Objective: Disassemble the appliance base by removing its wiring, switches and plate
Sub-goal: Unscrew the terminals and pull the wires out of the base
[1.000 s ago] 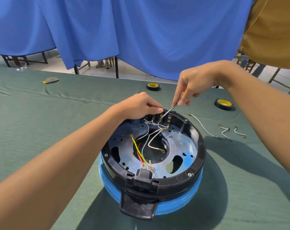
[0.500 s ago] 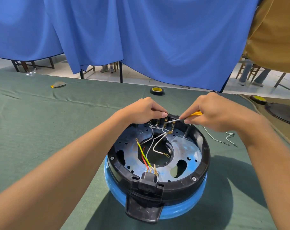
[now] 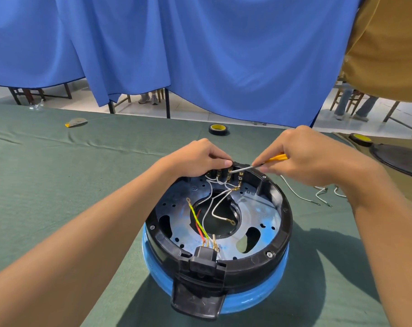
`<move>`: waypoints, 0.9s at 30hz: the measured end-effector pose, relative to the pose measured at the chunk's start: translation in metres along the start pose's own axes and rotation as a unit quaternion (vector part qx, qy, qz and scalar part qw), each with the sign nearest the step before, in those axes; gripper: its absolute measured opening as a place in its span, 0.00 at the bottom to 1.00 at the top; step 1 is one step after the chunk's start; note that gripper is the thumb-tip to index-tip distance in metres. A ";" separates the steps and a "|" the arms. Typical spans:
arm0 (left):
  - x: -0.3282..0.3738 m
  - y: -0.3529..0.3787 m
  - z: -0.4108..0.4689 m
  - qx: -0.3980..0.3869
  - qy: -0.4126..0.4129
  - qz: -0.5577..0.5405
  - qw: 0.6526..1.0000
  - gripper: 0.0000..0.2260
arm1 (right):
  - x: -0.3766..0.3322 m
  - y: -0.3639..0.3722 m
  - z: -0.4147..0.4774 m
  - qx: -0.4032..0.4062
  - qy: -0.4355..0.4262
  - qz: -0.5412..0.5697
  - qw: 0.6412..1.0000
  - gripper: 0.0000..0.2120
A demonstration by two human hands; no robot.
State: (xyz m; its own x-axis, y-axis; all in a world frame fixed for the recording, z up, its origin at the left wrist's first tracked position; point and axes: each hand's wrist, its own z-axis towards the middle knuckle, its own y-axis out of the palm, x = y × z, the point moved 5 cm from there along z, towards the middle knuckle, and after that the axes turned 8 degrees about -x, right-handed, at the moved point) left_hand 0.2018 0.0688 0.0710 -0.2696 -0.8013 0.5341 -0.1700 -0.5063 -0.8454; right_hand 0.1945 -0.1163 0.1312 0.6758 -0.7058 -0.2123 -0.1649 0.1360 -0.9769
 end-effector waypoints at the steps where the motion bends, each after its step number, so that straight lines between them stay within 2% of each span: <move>1: 0.001 0.000 0.000 -0.001 0.000 0.000 1.000 0.12 | -0.001 0.001 0.000 0.009 0.000 0.000 1.000 0.05; 13: 0.002 0.000 0.000 0.010 0.016 -0.004 1.000 0.12 | -0.029 0.026 0.004 -0.101 -0.020 -0.029 0.994 0.08; 20: 0.002 0.000 -0.001 0.010 0.011 0.006 1.000 0.12 | -0.016 0.006 -0.006 -0.018 0.020 -0.014 1.000 0.06; 27: 0.003 0.000 -0.001 0.005 0.013 0.010 1.000 0.12 | -0.031 0.019 -0.010 -0.017 0.018 -0.083 0.996 0.08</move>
State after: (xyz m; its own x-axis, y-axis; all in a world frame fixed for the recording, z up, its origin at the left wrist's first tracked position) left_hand 0.2004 0.0669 0.0724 -0.2965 -0.8026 0.5175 -0.1550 -0.4943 -0.8554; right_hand 0.1638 -0.0987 0.1192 0.6689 -0.7419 -0.0468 -0.0777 -0.0071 -0.9970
